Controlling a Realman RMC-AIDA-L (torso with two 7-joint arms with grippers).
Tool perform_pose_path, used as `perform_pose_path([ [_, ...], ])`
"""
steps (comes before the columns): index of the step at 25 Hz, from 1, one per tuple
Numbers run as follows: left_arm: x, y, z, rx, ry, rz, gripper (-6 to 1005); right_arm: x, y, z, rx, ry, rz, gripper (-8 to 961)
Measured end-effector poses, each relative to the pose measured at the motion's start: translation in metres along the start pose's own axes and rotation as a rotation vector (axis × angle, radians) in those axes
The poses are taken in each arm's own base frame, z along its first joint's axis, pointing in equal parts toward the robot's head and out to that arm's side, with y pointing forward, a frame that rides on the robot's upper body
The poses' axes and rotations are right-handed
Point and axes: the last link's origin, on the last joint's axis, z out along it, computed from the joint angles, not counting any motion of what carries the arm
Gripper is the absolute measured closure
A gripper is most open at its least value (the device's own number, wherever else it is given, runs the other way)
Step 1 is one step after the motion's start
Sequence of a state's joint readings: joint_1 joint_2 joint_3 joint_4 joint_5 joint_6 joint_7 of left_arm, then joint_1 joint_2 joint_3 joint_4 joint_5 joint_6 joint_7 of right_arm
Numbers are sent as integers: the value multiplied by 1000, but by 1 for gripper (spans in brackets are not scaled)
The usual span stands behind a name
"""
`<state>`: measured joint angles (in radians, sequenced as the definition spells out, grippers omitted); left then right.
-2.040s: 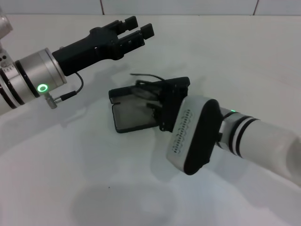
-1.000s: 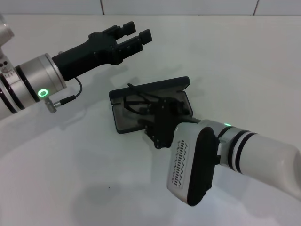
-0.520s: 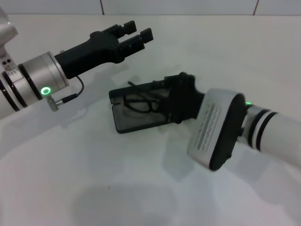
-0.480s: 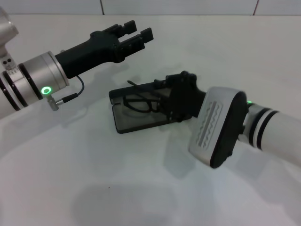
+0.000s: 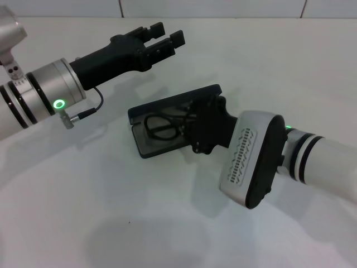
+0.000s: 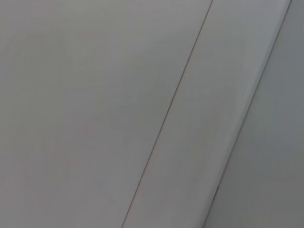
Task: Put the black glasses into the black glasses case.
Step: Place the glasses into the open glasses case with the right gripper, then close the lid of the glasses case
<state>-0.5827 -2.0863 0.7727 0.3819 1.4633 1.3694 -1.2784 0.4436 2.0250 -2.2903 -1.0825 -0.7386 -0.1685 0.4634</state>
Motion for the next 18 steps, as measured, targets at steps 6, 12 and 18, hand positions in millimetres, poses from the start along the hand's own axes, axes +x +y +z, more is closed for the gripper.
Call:
perform_pose_path([
  [6,0,0,0,0,0,2,306,-2,5,-1,-13,-6,-9,735],
  [12,-1,-1,-2,8,2,-1,306,-6,7,-3,-23,-33,-4,733],
  [18,-4,-6,-4,40,-21,-5,306,-12,12,-8,-74,-114,46,732],
])
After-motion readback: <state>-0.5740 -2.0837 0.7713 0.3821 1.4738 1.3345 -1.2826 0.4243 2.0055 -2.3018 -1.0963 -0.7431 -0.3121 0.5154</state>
